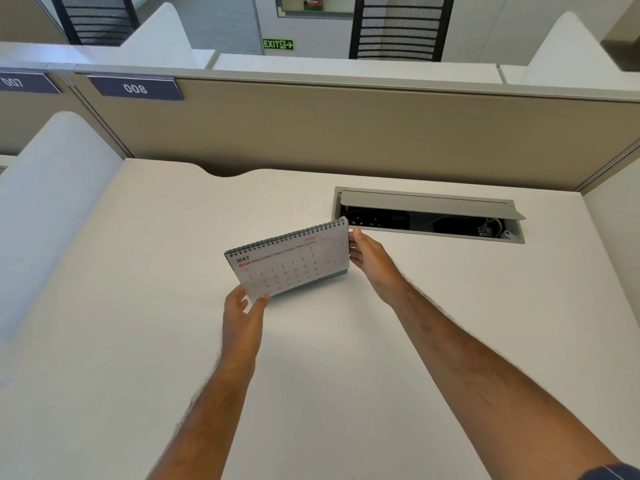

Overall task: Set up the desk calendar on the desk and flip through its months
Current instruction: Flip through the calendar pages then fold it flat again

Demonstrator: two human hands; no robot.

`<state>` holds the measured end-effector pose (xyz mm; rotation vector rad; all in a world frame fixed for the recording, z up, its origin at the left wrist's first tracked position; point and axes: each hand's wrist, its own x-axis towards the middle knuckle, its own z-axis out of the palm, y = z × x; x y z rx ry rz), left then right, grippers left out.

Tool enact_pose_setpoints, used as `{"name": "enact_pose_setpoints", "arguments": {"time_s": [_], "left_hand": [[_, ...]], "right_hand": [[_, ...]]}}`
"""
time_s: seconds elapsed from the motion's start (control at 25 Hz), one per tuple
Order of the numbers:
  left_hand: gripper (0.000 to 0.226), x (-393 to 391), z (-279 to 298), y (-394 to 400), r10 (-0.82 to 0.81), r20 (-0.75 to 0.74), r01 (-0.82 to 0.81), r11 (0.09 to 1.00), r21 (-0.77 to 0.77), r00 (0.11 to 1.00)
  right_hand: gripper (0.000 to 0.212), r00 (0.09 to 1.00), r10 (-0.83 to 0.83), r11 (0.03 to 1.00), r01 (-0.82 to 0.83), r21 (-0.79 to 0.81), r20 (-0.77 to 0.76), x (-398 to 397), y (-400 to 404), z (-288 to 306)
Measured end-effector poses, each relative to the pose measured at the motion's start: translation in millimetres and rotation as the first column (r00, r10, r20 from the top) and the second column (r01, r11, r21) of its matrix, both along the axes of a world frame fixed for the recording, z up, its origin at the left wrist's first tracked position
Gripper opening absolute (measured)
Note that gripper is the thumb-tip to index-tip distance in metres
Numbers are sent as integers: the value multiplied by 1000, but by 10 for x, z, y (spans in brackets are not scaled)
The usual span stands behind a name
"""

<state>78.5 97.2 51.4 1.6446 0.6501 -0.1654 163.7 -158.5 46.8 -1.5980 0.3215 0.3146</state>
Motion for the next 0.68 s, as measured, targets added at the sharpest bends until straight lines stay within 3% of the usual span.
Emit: {"name": "enact_pose_setpoints", "arguments": {"time_s": [0.24,0.4,0.56,0.68], "left_hand": [[21,67,-64,203,-53,-35,54,998,28,998],[4,85,-88,202,-4,27,3,999,42,1000],[10,11,-81,235,-7,67,7,1000,-2,998],[21,-60,-19,282,-61,102,78,982,-172,993]], "right_hand": [[56,1000,-1,1000,1,10,-16,-3,-12,-7],[58,1000,14,1000,-14,-10,-13,-15,-18,-6],[56,1000,-2,1000,2,-15,-19,-14,1,9],[55,1000,-2,1000,1,-13,-22,-17,0,19]]}}
